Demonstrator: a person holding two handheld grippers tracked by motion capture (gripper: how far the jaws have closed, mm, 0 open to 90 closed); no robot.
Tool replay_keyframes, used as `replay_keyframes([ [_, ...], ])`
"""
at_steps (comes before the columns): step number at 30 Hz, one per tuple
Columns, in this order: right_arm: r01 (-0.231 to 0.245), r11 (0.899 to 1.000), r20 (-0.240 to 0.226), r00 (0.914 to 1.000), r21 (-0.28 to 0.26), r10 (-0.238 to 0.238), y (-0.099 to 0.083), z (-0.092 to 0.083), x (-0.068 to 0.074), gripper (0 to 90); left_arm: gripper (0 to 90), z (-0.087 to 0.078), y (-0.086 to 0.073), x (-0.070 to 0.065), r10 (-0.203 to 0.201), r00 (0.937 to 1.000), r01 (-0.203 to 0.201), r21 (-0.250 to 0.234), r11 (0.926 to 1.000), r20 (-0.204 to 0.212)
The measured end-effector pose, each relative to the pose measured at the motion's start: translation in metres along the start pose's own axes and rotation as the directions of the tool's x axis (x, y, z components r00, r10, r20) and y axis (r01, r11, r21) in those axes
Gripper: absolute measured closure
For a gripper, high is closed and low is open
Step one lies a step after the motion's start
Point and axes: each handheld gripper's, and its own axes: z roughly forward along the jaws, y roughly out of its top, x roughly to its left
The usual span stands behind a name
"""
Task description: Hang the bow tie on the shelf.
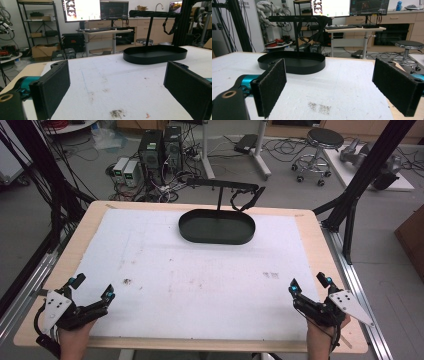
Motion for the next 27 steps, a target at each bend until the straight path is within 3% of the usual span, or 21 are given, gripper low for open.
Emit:
replay_keyframes([
  [16, -0.005, 1.0, -0.005, 1.0, 0.018, 0.005, 0.0006, -0.0027, 0.0016, 11.2, 7.3, 0.0, 0.0003, -0.0033, 0.026, 0.9996, -0.026, 0.012, 0.9996, 0.007],
  [27, 0.033, 0.999, -0.024, 0.9992, 0.037, -0.032, -0.0008, 0.0018, 0.0078, 11.3, 7.3, -0.0004, 0.0007, -0.0031, 0.022, 0.9997, -0.022, 0.012, 0.9997, 0.006],
])
